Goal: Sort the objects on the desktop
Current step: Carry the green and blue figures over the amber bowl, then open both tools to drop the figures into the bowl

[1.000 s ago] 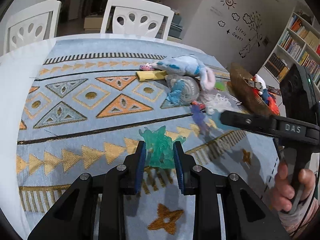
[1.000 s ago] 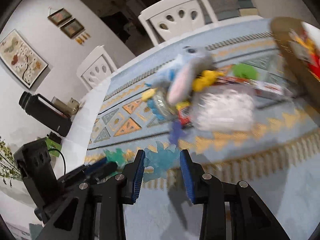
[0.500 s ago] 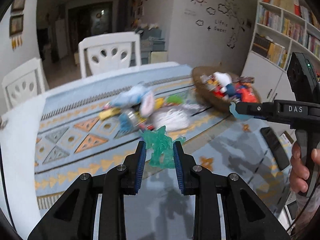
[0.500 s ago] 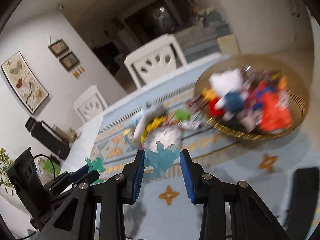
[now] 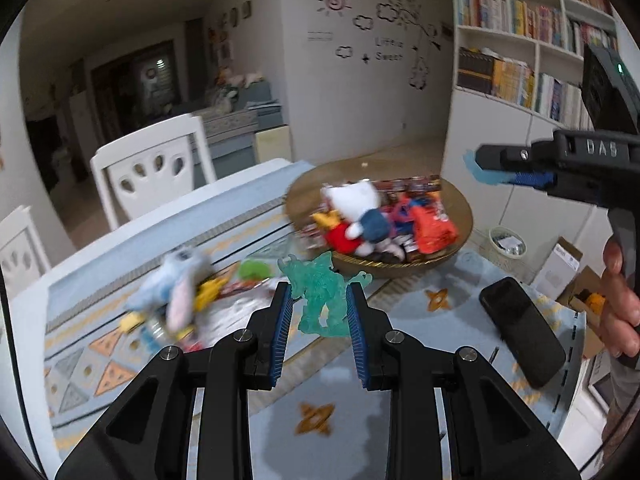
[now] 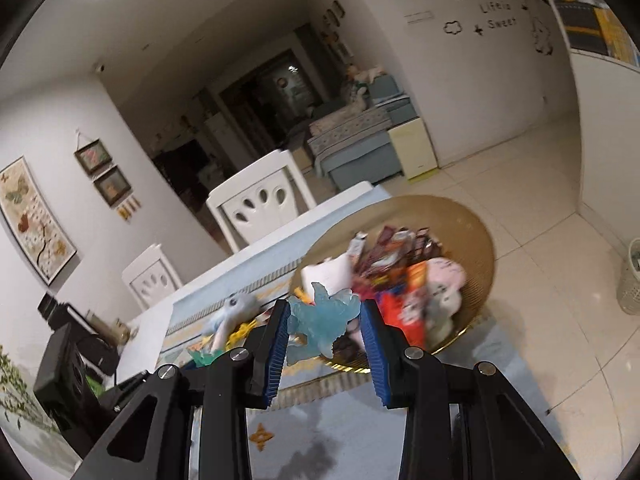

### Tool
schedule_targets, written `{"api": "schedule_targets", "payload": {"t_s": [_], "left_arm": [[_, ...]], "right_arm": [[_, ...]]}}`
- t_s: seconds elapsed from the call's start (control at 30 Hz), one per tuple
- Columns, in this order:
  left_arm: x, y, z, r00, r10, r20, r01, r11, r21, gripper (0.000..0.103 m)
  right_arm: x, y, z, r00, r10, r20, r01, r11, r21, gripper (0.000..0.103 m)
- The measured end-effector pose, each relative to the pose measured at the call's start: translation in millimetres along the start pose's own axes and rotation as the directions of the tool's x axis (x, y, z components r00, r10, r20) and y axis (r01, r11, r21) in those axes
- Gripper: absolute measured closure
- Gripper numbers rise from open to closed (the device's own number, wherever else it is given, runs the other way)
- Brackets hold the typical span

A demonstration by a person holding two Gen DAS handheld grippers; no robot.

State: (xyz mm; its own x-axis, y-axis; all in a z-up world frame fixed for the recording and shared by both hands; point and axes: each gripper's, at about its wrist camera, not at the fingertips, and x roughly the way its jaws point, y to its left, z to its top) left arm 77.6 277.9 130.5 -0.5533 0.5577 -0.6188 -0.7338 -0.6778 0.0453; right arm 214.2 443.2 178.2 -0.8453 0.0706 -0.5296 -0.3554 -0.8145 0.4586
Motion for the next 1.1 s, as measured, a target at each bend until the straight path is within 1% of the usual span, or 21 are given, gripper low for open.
{"api": "schedule_targets", "payload": {"t_s": [0.1,0.2,0.27,0.37,0.5,0.63,0.7,0.73,0.77,0.8,0.83,0.87,0.9,0.97,1.03,1.1], "left_arm": [[18,-19,10,1.0,-0.021,-0.006,0.021,0.999,0.031,0.078],[35,-29,25,0.999,-0.041,0.0,0.041,0.998,0.043,0.078],[43,-31,41,0.998,-0.061,0.016,0.061,0.998,0.031,0.078],[58,-27,67,0.992,-0.118,0.034,0.118,0.993,-0.009,0.078],[79,-26,87,0.988,-0.148,0.052,0.151,0.988,-0.039,0.078],[104,-24,101,0.983,-0.171,0.059,0.175,0.982,-0.071,0.078],[114,-18,104,0.98,-0.19,0.067,0.196,0.976,-0.095,0.077],[119,-16,105,0.975,-0.209,0.078,0.216,0.97,-0.108,0.077],[125,-13,105,0.97,-0.226,0.085,0.235,0.965,-0.116,0.073],[131,-11,106,0.968,-0.237,0.078,0.246,0.961,-0.128,0.063],[136,-8,106,0.968,-0.242,0.065,0.249,0.958,-0.144,0.059],[139,-4,104,0.967,-0.248,0.057,0.254,0.954,-0.161,0.052],[141,0,102,0.963,-0.265,0.058,0.271,0.945,-0.184,0.05],[140,8,98,0.954,-0.293,0.069,0.301,0.93,-0.213,0.05],[140,10,95,0.953,-0.299,0.057,0.304,0.927,-0.222,0.05],[134,13,91,0.956,-0.292,0.043,0.294,0.929,-0.226,0.05]], "right_arm": [[2,-17,9,1.0,-0.007,0.004,0.007,1.0,0.021,0.068],[9,-28,16,1.0,-0.013,0.006,0.013,0.999,0.041,0.068],[14,-35,21,1.0,-0.018,0.005,0.018,0.998,0.054,0.068],[24,-40,27,1.0,-0.031,0.004,0.031,0.998,0.063,0.068],[39,-42,38,0.999,-0.048,0.013,0.047,0.997,0.067,0.068],[55,-36,49,0.997,-0.072,0.026,0.071,0.996,0.056,0.068],[63,-33,53,0.993,-0.11,0.033,0.109,0.993,0.038,0.068],[68,-33,55,0.989,-0.148,0.021,0.147,0.989,0.025,0.068],[74,-34,56,0.986,-0.167,-0.003,0.167,0.986,0.017,0.067],[77,-37,55,0.988,-0.153,-0.017,0.153,0.988,0.026,0.067],[78,-41,54,0.989,-0.142,-0.027,0.143,0.989,0.04,0.065],[77,-43,52,0.99,-0.137,-0.031,0.138,0.989,0.052,0.063],[76,-45,51,0.99,-0.135,-0.03,0.137,0.989,0.057,0.06],[72,-47,50,0.99,-0.135,-0.026,0.137,0.989,0.057,0.059],[66,-47,48,0.992,-0.12,-0.031,0.122,0.991,0.064,0.059],[57,-44,44,0.995,-0.089,-0.04,0.092,0.993,0.071,0.059]]}}
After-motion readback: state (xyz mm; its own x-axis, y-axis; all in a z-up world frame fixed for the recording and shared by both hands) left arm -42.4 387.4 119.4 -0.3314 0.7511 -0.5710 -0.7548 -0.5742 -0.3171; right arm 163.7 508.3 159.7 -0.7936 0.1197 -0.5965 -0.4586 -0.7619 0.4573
